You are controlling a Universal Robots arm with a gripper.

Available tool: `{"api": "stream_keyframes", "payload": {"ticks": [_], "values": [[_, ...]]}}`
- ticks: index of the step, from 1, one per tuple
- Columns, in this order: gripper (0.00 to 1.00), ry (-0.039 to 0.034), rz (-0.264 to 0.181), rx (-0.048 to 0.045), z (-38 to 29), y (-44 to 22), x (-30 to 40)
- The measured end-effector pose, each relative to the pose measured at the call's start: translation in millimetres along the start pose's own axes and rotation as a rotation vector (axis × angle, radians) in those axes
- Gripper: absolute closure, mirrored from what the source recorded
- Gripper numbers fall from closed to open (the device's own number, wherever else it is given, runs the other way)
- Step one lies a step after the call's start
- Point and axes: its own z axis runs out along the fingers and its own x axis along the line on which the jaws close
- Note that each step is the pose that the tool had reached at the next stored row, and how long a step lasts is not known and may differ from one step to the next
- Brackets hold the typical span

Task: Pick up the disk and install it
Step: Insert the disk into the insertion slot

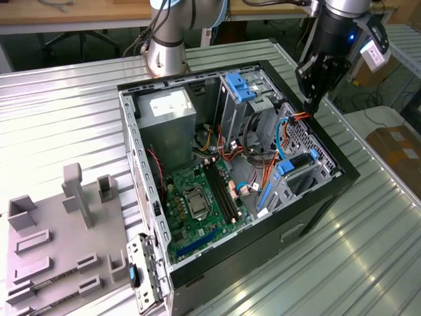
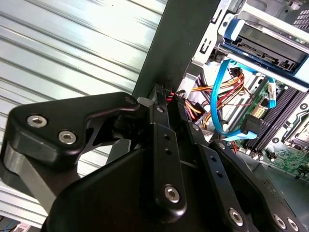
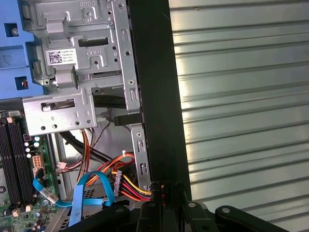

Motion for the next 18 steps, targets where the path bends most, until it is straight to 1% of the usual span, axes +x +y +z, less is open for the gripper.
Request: {"api": "stream_keyframes", "payload": {"ticks": [4,6,7,8,13,14,15,18], "values": [[0.76,0.0001,0.000,-0.0009,1.3,0.1,0.2],[0.76,0.0002,0.000,-0.0013,1.7,0.4,-1.5],[0.78,0.0001,0.000,-0.0012,1.7,0.4,-1.8],[0.84,0.0002,0.000,-0.0012,1.8,0.5,-2.0],[0.84,0.0002,0.000,-0.0012,1.9,0.5,-2.1],[0.84,0.0002,0.000,-0.0013,1.3,0.4,-2.2],[0.84,0.0002,0.000,-0.0013,-2.9,0.1,-2.8],[0.84,0.0002,0.000,-0.0013,-5.1,-0.1,-3.0]]}}
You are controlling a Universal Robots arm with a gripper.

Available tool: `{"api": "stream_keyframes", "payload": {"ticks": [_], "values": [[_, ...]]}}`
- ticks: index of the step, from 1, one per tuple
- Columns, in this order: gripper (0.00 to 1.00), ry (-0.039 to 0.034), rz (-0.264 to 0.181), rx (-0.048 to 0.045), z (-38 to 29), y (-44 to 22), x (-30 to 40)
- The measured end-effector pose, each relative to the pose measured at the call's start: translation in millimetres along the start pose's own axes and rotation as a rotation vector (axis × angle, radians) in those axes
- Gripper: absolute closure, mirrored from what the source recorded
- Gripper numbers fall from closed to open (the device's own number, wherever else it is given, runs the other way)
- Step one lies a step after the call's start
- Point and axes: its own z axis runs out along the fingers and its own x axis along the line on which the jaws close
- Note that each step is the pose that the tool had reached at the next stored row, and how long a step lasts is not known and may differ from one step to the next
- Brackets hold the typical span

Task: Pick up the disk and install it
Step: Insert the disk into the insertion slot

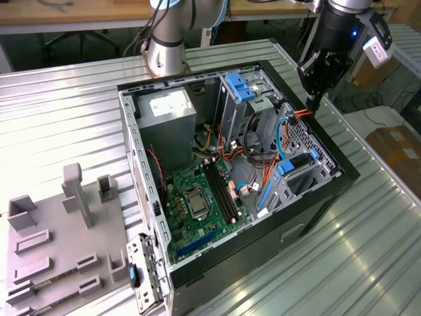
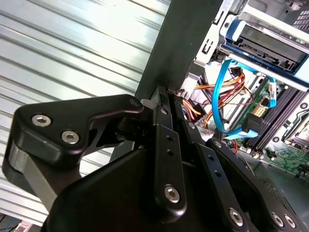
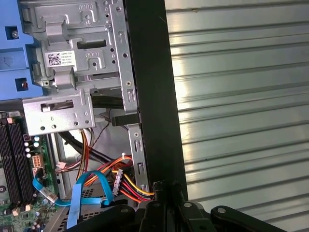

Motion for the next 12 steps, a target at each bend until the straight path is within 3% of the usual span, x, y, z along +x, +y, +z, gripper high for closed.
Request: {"api": "stream_keyframes", "payload": {"ticks": [12], "values": [[0.84,0.0000,0.000,0.0001,-0.7,-2.3,-0.5]]}}
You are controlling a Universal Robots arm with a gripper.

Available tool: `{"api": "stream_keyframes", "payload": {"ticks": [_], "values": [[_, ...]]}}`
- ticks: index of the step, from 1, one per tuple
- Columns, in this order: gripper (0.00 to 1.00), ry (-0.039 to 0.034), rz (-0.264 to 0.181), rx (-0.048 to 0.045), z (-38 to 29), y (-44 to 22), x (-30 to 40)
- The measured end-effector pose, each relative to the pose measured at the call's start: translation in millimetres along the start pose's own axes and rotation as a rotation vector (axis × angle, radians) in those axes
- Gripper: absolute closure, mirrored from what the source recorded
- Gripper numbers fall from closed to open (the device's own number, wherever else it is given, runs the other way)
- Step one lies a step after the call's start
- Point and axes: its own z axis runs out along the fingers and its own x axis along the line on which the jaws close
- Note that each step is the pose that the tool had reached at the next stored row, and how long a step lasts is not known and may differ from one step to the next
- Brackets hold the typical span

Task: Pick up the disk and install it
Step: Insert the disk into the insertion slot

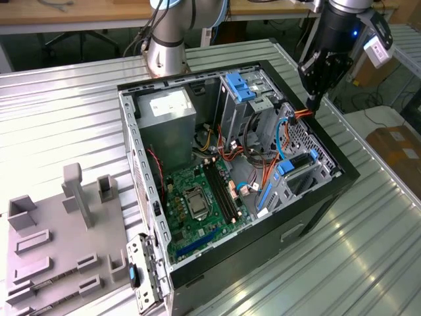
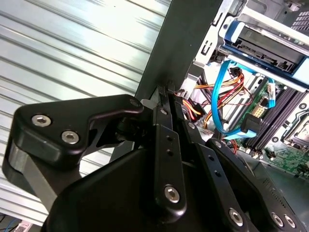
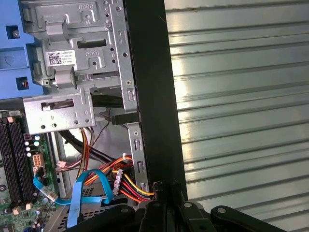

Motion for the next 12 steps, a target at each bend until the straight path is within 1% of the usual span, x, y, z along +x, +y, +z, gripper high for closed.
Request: {"api": "stream_keyframes", "payload": {"ticks": [1,4,6,7,9,12], "values": [[0.84,0.0001,0.001,0.0000,0.2,-1.7,-0.2],[0.84,0.0006,0.006,0.0001,0.1,-2.5,1.1],[0.84,0.0008,0.008,-0.0008,-0.4,-3.6,4.5],[0.84,0.0009,0.008,-0.0013,-1.0,-4.5,7.7],[0.84,0.0012,0.008,-0.0032,-1.7,-6.9,11.7],[0.84,0.0014,0.010,-0.0033,-1.5,-11.1,11.2]]}}
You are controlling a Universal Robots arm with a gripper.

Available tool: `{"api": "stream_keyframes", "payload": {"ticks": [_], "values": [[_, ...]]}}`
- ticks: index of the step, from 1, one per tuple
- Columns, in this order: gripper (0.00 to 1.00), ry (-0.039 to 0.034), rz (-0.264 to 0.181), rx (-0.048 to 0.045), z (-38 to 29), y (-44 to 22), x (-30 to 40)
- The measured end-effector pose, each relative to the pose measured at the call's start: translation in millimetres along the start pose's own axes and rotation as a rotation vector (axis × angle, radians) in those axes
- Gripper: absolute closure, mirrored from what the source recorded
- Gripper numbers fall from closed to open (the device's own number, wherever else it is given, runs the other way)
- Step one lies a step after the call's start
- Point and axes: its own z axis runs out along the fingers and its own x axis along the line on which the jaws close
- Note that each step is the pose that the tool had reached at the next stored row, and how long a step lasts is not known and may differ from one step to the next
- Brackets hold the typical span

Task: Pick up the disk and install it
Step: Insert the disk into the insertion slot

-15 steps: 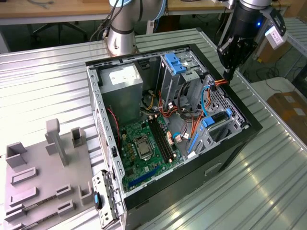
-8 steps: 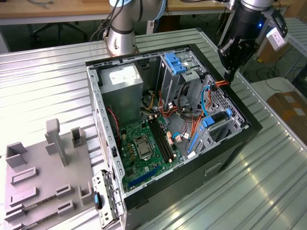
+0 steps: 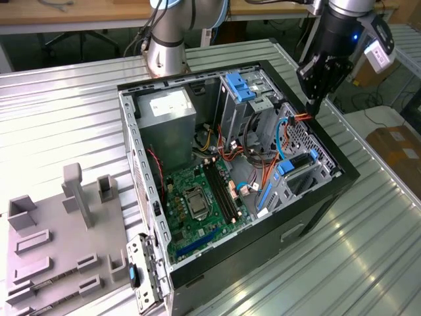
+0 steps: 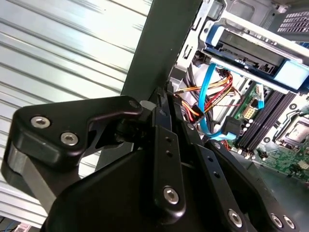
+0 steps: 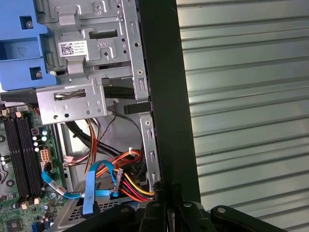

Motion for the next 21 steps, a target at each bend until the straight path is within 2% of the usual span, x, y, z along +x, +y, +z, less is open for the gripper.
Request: {"api": "stream_keyframes", "payload": {"ticks": [2,4,8,10,17,19,21], "values": [[0.84,0.0008,0.009,0.0010,0.4,-5.7,-0.8],[0.84,0.0027,0.035,0.0041,0.5,-5.8,-0.8],[0.84,0.0088,0.118,0.0149,0.4,-5.8,-0.8],[0.84,0.0115,0.149,0.0174,0.4,-5.8,-0.6],[0.84,0.0155,0.205,0.0243,0.6,-5.9,-0.1],[0.84,0.0182,0.246,0.0295,0.6,-5.9,-0.1],[0.84,0.0198,0.269,0.0325,0.6,-5.9,0.3]]}}
